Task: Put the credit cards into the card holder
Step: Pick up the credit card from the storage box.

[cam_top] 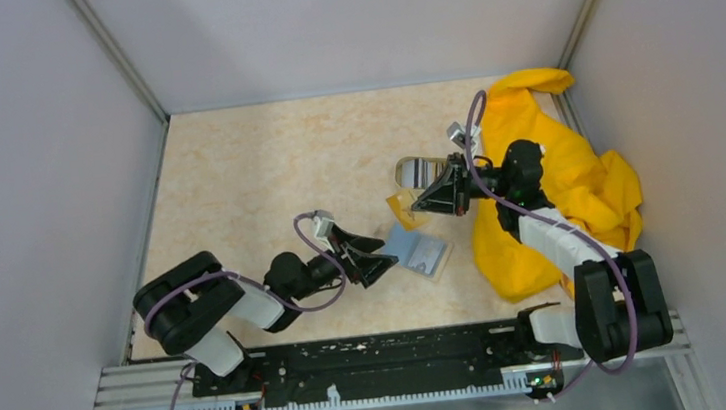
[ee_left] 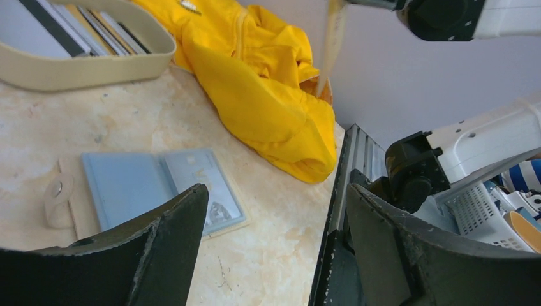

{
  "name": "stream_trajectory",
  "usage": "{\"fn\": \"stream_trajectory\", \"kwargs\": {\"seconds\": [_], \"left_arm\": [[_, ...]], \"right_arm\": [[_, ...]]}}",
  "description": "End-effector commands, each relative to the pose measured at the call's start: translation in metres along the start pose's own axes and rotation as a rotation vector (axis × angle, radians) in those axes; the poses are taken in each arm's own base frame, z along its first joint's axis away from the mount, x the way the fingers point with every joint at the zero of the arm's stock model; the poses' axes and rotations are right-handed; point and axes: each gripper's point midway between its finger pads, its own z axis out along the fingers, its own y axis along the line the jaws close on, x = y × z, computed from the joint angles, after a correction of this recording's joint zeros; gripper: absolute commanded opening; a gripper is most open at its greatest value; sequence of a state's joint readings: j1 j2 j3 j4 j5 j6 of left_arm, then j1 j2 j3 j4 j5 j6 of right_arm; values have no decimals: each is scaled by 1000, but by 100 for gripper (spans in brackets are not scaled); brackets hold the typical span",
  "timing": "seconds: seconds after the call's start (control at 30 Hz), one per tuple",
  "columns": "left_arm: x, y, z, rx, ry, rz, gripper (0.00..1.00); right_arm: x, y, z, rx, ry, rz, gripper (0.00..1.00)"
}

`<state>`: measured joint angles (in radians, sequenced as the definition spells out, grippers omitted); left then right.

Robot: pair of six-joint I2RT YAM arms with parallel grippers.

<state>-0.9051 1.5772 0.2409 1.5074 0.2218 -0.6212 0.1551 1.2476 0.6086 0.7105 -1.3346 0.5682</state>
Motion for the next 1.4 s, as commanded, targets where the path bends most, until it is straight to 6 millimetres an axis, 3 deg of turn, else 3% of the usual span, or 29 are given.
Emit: {"fn": "stream_trajectory", "kwargs": {"seconds": [0.0, 0.43, 0.9, 0.97, 1.0, 1.1, 1.17, 1.27, 1.33, 1.37], "left_arm": [[-42, -32, 10, 155, -181, 8, 84], [-41, -39, 28, 216, -163, -1, 76], [-68, -56, 35, 266, -231, 29, 60], [-69, -56, 37, 263, -230, 29, 53], [-69, -56, 38, 262, -229, 33, 45], [-67, -54, 39, 255, -215, 41, 3], [-62, -52, 38, 250, -193, 49, 0], [-47, -46, 33, 234, -115, 54, 0], [-33, -41, 28, 230, -20, 50, 0], [-24, -39, 24, 232, 35, 56, 0]], "right_arm": [[-1, 7, 9, -50, 14, -81, 0], [8, 7, 17, -68, 38, -79, 0], [18, 6, 22, -81, 67, -76, 0], [19, 6, 23, -86, 73, -78, 0], [20, 6, 23, -87, 75, -78, 0], [22, 5, 24, -89, 86, -86, 0], [24, 3, 24, -87, 101, -89, 1], [22, 1, 23, -79, 140, -113, 45], [21, -3, 19, -41, 194, -178, 63], [21, -4, 16, -31, 221, -224, 66]]}}
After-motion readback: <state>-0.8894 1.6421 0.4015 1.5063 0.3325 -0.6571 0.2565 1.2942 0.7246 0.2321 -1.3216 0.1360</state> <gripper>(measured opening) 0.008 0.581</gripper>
